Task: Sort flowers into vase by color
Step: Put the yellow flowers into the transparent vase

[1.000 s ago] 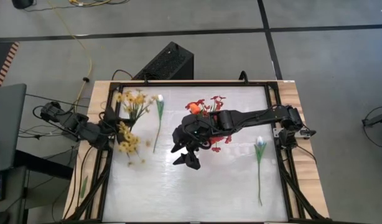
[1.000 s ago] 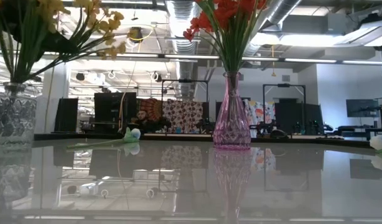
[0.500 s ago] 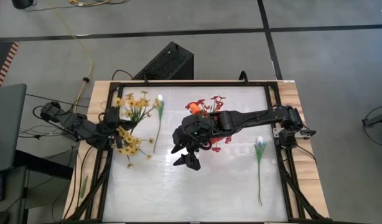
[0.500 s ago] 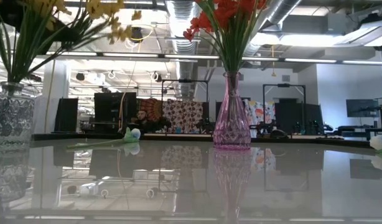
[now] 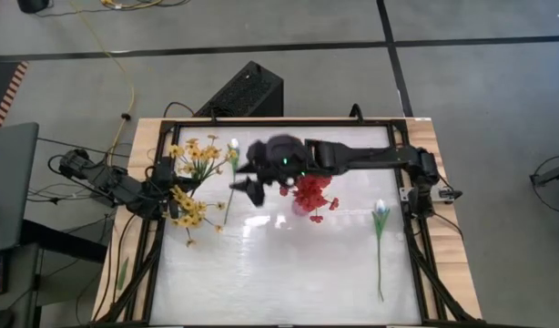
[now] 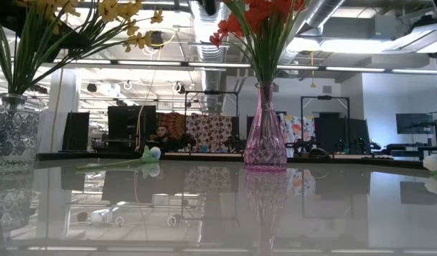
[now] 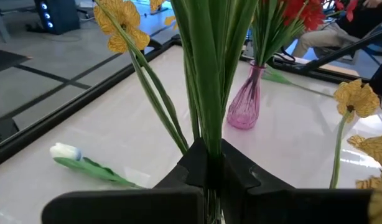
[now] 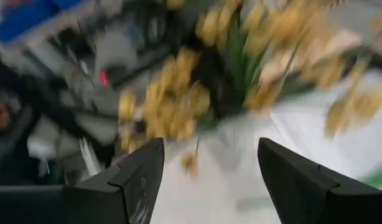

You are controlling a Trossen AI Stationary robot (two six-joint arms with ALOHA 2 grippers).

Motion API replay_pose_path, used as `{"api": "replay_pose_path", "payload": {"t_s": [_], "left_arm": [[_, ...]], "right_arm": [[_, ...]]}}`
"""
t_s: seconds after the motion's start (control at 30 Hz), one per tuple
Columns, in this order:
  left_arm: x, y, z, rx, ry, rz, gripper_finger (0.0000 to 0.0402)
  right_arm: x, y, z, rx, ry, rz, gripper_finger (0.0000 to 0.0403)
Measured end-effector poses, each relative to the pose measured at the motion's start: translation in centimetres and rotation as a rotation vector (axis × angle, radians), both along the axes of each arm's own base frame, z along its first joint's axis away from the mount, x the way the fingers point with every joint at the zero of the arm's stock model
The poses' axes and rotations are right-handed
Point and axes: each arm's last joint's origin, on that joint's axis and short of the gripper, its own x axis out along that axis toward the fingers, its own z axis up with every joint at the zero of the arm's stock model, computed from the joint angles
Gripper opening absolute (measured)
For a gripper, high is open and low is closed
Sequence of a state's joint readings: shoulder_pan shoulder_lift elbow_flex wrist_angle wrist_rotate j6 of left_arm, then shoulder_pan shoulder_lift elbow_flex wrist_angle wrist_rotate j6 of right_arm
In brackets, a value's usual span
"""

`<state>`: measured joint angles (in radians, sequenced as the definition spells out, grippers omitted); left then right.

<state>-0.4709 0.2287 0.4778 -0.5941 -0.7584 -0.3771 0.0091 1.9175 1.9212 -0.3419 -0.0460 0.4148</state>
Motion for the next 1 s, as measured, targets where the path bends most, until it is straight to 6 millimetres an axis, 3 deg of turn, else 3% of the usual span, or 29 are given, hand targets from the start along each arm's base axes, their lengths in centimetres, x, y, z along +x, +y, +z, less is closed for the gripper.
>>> {"api": "replay_pose_path", "payload": {"t_s": [0.13,0.3,0.57,0.8,0.9,1.0], "left_arm": [[0.0,0.0,0.0,0.0,-0.005,0.003,0.0],[-0.6,0.0,0.2,-0.014,-0.047,-0.033,0.0],[-1.7,0.4,0.5,-0.038,-0.111,-0.087,0.0],[-1.8,0.3,0.4,-0.054,-0.101,-0.145,0.0],[-1.7,0.2,0.4,-0.074,-0.1,-0.17,0.0001],[-1.7,0.1,0.4,-0.117,-0.11,-0.178,0.0014]], "right_arm": [[1.2,-1.7,-0.8,0.013,-0.039,-0.005,0.0286],[3.0,-1.8,-3.6,0.017,-0.006,-0.004,0.0286],[4.7,-2.2,-3.5,-0.061,-0.191,-0.054,0.0286],[6.6,-2.4,-4.2,-0.065,-0.199,-0.055,0.0282],[7.2,-2.2,-3.9,-0.1,-0.216,-0.046,0.0262],[7.3,-1.7,-3.1,-0.131,-0.235,-0.036,0.0212]]}}
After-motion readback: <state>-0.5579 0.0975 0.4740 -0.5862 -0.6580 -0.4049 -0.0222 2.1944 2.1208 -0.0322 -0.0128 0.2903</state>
